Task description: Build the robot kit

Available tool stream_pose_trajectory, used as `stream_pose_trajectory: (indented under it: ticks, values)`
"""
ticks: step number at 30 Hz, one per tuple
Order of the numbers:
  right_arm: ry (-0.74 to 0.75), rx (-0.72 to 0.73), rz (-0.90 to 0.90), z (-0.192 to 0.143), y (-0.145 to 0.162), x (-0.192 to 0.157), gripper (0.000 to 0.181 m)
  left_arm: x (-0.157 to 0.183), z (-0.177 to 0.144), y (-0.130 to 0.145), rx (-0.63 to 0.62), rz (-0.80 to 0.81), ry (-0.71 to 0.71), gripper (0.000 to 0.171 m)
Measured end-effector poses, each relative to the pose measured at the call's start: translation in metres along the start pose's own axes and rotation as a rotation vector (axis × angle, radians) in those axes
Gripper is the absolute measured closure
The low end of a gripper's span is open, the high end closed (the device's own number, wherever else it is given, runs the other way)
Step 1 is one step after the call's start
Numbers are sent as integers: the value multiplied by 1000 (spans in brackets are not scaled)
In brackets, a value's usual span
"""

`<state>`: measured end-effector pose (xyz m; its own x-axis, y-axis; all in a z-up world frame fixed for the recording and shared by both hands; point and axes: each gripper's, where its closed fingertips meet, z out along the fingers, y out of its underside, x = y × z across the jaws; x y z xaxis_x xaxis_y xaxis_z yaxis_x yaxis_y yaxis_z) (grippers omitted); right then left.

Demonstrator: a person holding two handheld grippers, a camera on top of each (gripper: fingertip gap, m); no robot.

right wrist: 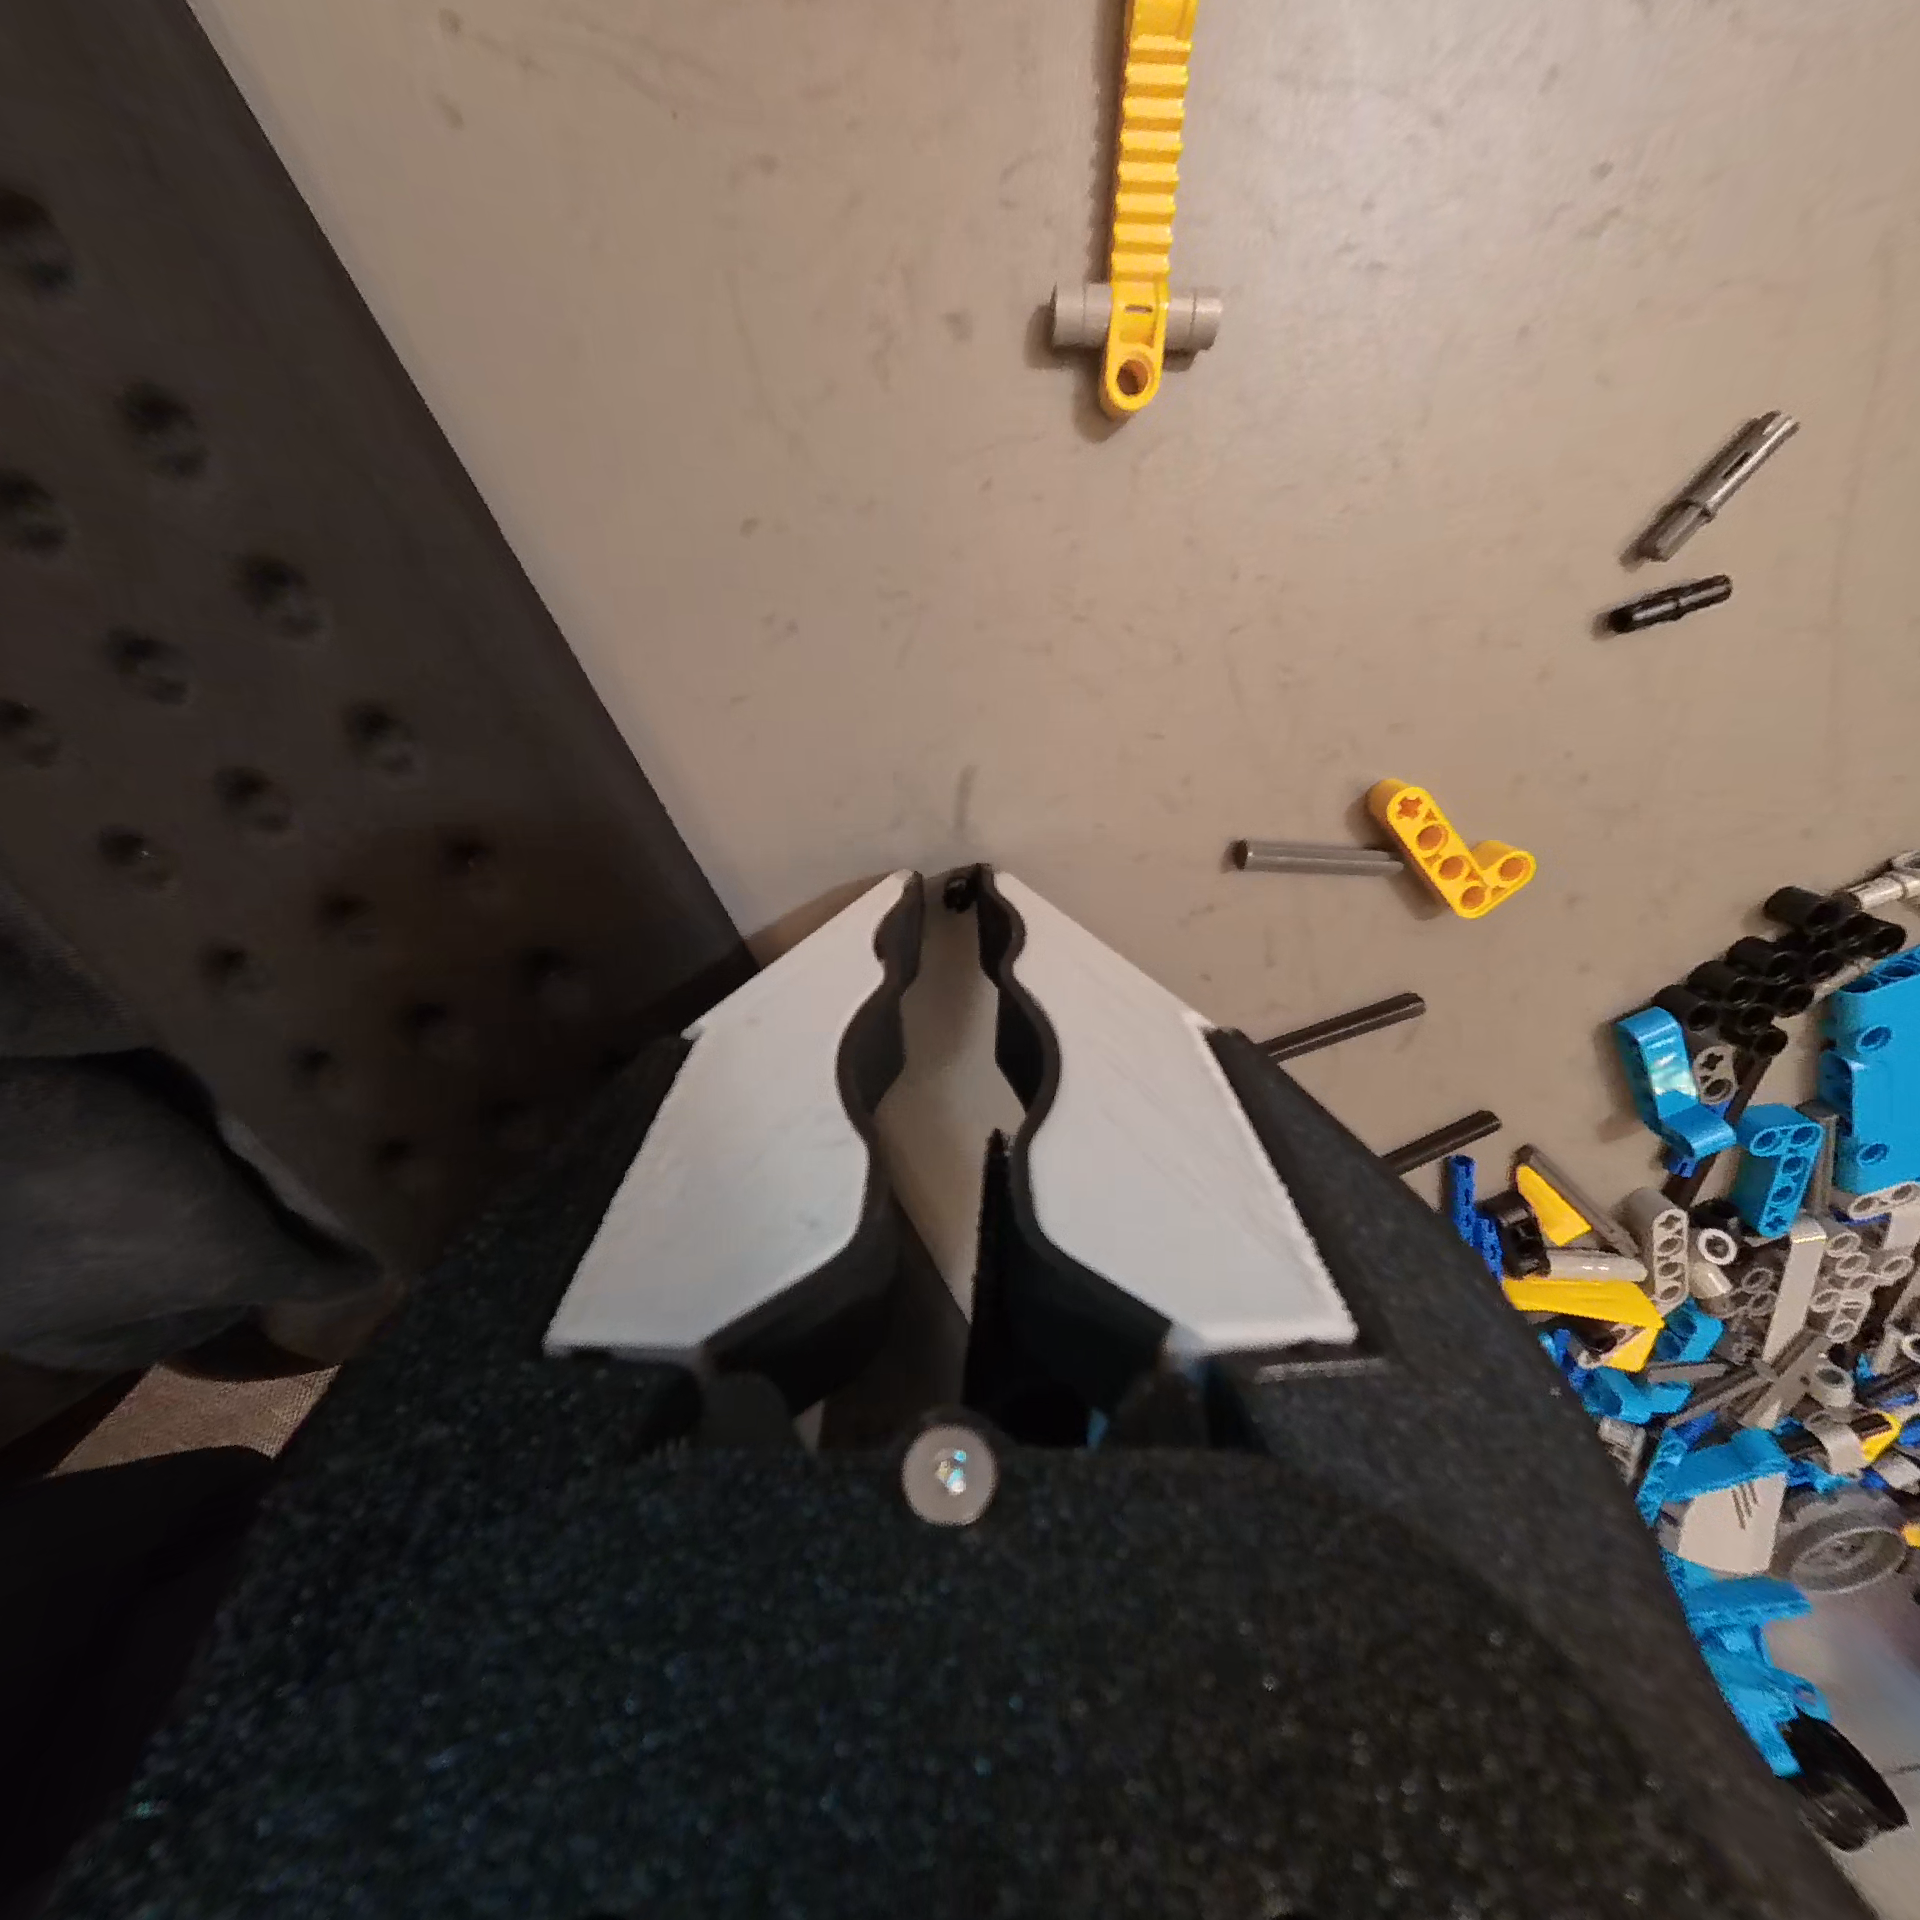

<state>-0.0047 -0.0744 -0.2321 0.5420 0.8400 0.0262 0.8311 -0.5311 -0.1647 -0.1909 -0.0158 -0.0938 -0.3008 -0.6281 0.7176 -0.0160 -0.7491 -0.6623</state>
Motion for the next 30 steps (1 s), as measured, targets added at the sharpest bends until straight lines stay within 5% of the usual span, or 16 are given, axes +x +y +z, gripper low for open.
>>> stream_pose_trajectory:
  ticks: [30]
  values:
    - [-15, 76, 86, 0, 2, 11, 149, 1, 0, 0, 1, -8, 13, 166]
